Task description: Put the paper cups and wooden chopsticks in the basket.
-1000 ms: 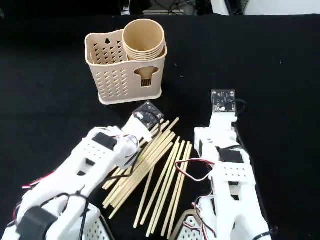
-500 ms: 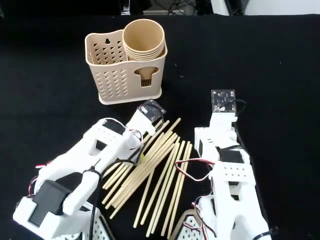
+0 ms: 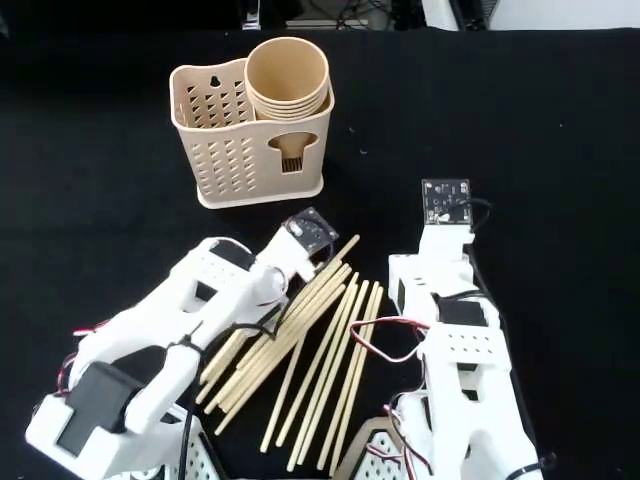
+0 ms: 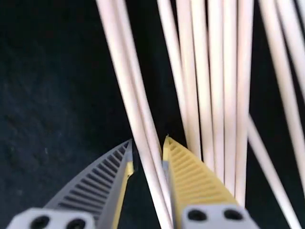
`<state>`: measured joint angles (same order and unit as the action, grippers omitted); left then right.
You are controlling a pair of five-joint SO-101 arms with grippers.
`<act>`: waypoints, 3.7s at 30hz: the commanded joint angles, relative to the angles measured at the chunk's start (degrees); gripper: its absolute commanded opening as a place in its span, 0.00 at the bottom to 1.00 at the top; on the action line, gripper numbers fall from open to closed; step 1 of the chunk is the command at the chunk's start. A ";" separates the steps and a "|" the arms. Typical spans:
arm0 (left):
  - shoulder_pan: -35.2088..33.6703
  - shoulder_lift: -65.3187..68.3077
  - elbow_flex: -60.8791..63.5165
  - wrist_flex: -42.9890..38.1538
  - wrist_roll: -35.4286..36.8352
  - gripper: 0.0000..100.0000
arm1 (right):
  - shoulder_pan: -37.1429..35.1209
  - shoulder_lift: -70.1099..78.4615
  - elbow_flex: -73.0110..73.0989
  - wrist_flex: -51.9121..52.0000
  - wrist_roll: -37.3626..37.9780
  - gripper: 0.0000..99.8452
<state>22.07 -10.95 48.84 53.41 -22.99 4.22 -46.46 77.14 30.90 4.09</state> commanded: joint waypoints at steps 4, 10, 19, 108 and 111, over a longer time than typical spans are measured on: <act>-0.84 -8.18 -0.31 6.42 -0.79 0.11 | 0.35 -0.92 -0.13 -1.14 0.62 0.01; -1.89 -10.73 0.04 8.62 -0.79 0.03 | 0.53 -0.92 -0.04 -1.14 0.62 0.01; -4.35 -10.90 0.75 8.18 -4.13 0.03 | 0.53 -0.84 -0.04 -1.14 0.62 0.01; -12.26 -10.81 -4.00 5.63 -14.86 0.03 | 0.44 -0.84 1.80 -3.96 0.70 0.01; -13.76 -10.81 -3.91 5.27 -14.86 0.04 | 0.35 -0.84 1.80 -3.96 0.70 0.01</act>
<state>10.02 -21.49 47.08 59.82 -37.32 4.22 -46.55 79.25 28.09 4.09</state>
